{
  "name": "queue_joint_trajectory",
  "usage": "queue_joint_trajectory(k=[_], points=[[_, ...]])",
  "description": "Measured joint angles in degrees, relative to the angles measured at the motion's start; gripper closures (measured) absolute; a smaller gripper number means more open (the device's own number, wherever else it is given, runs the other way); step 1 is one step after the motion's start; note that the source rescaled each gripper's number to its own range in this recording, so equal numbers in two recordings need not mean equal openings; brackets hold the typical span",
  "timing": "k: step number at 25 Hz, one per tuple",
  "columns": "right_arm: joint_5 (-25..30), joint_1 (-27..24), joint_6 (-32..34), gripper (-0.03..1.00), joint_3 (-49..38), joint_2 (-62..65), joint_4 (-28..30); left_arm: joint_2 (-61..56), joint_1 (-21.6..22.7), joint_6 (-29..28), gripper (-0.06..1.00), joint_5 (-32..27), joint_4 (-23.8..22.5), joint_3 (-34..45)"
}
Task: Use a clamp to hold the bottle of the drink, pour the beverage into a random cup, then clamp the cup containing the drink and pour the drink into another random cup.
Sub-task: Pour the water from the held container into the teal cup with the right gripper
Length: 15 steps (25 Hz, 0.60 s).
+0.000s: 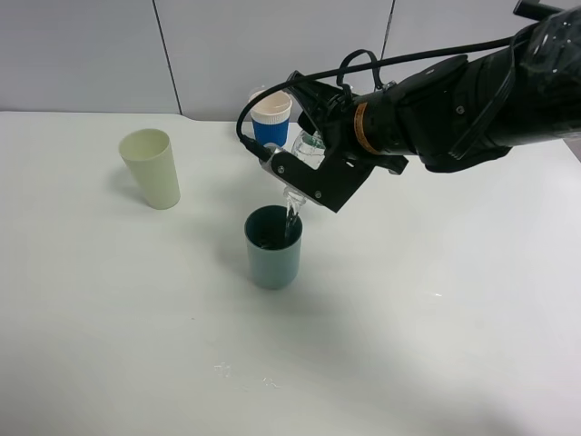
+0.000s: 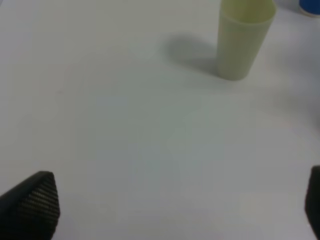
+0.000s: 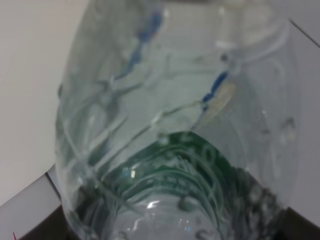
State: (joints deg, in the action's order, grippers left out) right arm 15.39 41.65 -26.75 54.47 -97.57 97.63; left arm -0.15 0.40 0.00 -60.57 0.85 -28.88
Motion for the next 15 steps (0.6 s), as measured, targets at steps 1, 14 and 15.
queue_joint_trajectory(k=[1, 14, 15], points=[[0.00, 0.00, -0.06, 0.96, 0.00, 0.00, 0.06, 0.00, 0.00, 0.00, -0.06, 0.00, 0.00, 0.00], [0.00, 0.00, -0.40, 0.96, 0.00, 0.00, 1.57, 0.00, 0.00, 0.30, -0.06, 0.00, 0.00, 0.00], [0.00, 0.00, -0.40, 0.96, 0.00, 0.00, 1.57, 0.00, 0.00, 0.30, -0.06, 0.00, 0.00, 0.00]])
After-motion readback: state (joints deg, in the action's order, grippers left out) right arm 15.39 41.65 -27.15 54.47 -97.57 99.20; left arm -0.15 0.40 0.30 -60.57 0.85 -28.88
